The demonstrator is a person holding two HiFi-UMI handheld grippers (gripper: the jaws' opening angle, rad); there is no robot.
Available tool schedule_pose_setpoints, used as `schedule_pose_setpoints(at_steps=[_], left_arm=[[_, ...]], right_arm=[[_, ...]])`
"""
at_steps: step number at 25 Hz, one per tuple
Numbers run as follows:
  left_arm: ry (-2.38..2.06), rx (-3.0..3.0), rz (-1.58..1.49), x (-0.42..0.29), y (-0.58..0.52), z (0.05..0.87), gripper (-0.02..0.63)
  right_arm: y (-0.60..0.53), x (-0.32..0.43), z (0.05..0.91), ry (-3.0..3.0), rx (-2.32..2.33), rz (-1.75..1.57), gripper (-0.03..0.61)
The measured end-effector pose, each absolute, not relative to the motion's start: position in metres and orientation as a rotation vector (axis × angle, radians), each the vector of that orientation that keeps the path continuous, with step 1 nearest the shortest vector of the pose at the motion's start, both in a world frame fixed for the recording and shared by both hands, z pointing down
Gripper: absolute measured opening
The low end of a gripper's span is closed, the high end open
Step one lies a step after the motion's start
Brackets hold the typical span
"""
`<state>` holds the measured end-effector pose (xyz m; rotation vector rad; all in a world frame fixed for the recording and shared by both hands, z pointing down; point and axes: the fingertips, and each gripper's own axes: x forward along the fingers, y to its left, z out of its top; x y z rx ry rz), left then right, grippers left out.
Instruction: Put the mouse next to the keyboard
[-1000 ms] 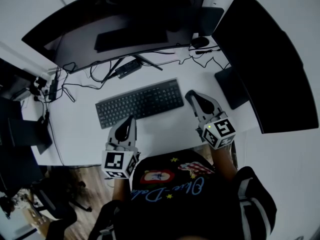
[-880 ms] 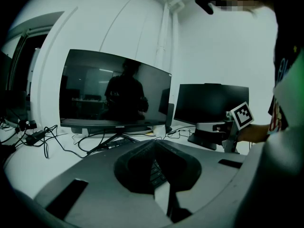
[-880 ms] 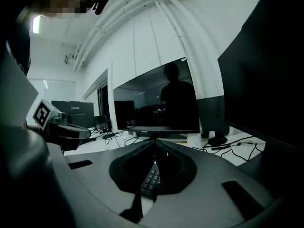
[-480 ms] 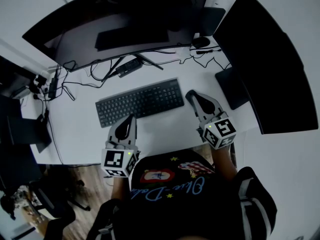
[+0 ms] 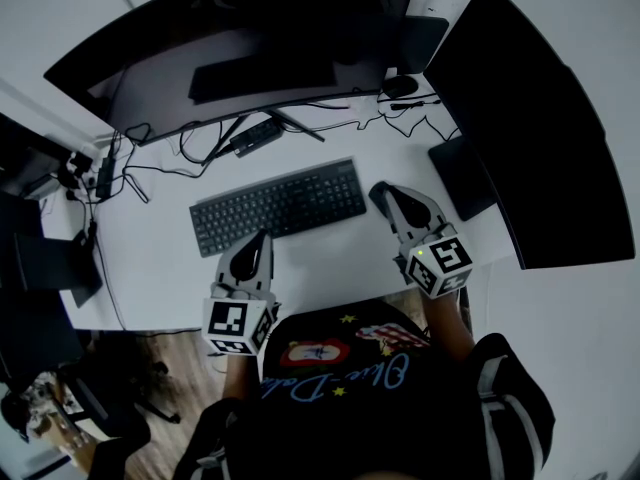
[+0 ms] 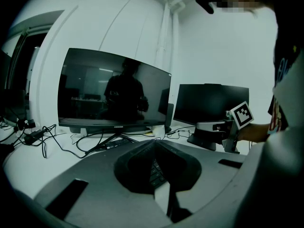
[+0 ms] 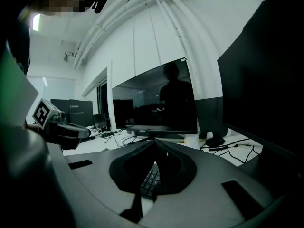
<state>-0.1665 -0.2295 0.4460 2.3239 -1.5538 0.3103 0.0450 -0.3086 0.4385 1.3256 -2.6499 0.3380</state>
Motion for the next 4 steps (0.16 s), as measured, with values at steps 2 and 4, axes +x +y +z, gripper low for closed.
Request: schedule_pose_setpoints(at_steps=[2, 4], left_arm=[[-1.555, 2.322, 0.314, -0.1662, -0.2285, 0.4468, 0.0], [-1.553, 2.319, 0.319, -0.1658, -0.2272, 0.4479, 0.0]], right_arm=[[-0.3082, 0.0462, 0.4376, -2.651, 1.326, 0.338, -0.002], [-0.3077, 0.0476, 0.4368, -2.651, 1.328, 0.337, -0.002]])
